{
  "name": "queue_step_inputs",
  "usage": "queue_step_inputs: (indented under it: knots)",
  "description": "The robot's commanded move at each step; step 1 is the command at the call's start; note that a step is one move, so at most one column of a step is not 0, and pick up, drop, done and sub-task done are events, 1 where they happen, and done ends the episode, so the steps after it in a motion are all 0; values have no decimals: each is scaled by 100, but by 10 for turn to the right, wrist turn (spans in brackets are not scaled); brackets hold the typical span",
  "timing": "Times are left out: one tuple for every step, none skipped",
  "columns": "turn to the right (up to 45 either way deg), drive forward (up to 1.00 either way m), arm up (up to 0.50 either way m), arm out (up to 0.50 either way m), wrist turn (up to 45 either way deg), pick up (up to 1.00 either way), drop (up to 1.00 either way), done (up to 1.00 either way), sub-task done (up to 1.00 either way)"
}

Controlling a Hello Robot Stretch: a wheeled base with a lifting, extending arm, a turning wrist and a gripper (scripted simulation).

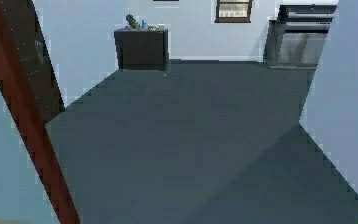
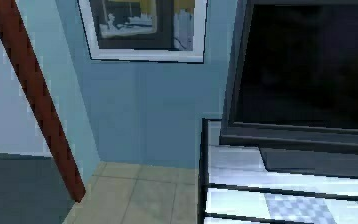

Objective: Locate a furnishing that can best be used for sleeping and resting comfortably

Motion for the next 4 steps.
queue_step_inputs:
  knots:
    - [150,0,0,0,0,0,0,0,0]
    - [0,100,0,0,0,0,0,0,0]
    - [0,5,0,0,0,0,0,0,0]
    - [90,0,0,0,0,0,0,0,0]
